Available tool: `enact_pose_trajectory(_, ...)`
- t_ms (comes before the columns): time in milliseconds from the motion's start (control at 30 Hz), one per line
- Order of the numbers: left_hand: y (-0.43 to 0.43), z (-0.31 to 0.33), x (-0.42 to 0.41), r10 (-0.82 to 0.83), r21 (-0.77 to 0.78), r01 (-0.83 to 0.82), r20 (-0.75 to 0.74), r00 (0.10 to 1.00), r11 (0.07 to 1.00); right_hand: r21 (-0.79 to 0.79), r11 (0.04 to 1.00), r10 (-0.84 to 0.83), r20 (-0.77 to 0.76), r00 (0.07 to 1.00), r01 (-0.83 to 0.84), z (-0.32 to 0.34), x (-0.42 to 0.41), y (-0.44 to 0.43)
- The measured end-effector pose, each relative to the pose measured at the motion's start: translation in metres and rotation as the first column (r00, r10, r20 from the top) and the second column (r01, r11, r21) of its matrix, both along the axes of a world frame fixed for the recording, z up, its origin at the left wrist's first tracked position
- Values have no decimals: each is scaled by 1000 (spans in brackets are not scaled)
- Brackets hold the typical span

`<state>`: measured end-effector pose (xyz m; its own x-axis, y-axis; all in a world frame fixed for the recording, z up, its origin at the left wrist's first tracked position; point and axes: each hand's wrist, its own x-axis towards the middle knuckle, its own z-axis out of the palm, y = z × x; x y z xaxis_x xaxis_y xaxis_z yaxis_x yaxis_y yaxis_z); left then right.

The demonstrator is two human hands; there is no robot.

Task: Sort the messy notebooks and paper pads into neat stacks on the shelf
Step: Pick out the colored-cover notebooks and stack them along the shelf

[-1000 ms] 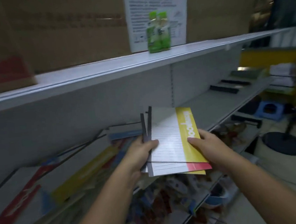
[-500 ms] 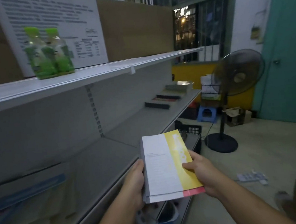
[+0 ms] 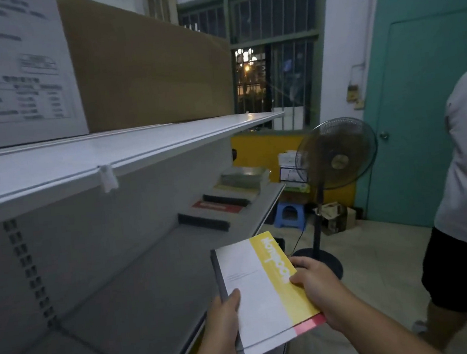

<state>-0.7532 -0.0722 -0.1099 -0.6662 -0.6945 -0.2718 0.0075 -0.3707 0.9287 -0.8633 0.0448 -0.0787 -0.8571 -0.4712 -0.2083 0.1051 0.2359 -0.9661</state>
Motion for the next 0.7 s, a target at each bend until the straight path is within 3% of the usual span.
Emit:
enact_pose_trajectory(133,-29,-5,-48,25,-70,-22,36,999,997,22,999,-29,1,1000,29,-13,-48,-29)
enact_pose_trajectory(300,-61,-12,-95,125,-129,-123,8,992,984,70,995,77,-21,997,-76,-14,-103,-74)
enact_pose_trajectory(500,-111,-17,-154,167,63,-169,24,986,984,66,976,212,-114,971,-206,-12,-195,-142)
enact_pose_trajectory(600,-144,-18,-188,173,-42,-168,145,974,985,116,948,311,-137,940,-297,-16,-249,-182)
enact_pose_trajectory(700,-166,-14,-222,232,-79,-223,147,961,972,207,897,428,-183,885,-390,-21,-296,-221)
